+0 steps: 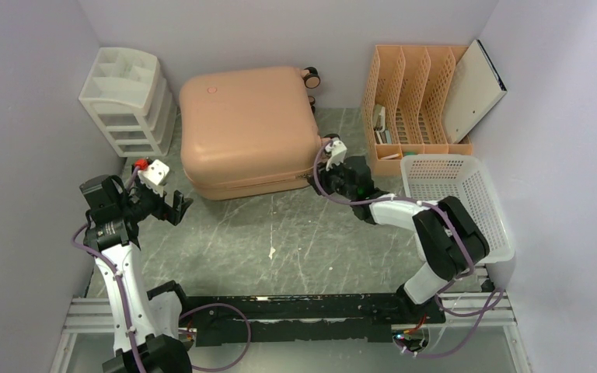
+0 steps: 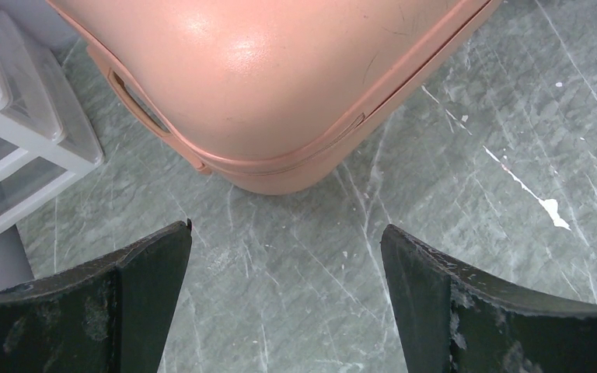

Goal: Open, take out, and arrange the luggage
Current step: Unzip the luggage at the center of the board.

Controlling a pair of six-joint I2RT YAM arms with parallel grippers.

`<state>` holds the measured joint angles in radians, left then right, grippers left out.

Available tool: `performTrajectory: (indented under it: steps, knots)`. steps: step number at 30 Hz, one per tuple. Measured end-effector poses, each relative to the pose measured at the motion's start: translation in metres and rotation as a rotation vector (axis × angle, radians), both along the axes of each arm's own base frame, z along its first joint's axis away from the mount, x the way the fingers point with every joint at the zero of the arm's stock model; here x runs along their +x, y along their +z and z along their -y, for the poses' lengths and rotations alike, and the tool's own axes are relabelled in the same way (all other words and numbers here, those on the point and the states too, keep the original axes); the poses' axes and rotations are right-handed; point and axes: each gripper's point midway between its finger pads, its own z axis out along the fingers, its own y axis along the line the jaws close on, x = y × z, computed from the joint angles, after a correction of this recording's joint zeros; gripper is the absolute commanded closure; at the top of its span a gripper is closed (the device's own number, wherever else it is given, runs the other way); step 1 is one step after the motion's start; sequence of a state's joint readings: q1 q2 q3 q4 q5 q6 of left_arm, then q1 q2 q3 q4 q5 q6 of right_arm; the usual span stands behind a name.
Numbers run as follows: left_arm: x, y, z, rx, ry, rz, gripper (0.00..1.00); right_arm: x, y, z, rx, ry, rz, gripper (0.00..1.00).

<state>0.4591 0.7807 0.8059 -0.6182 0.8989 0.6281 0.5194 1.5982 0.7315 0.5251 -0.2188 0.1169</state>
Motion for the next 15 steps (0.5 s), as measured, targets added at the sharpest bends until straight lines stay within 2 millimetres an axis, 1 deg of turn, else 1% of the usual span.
performTrajectory:
  steps: [5, 9, 15]
  knots:
    - [0.000, 0.000, -0.001, 0.002, 0.003, 0.004, 0.03, 0.008, -0.002, 0.022, 0.026, -0.042, -0.028, 0.63]
    - [0.000, 0.000, -0.002, 0.002, 0.002, 0.004, 0.03, 0.007, -0.001, 0.023, 0.038, -0.036, -0.036, 0.63]
    - [-0.002, -0.001, 0.000, -0.009, -0.001, -0.007, 0.03, 0.003, 0.000, 0.018, 0.049, -0.006, -0.042, 0.62]
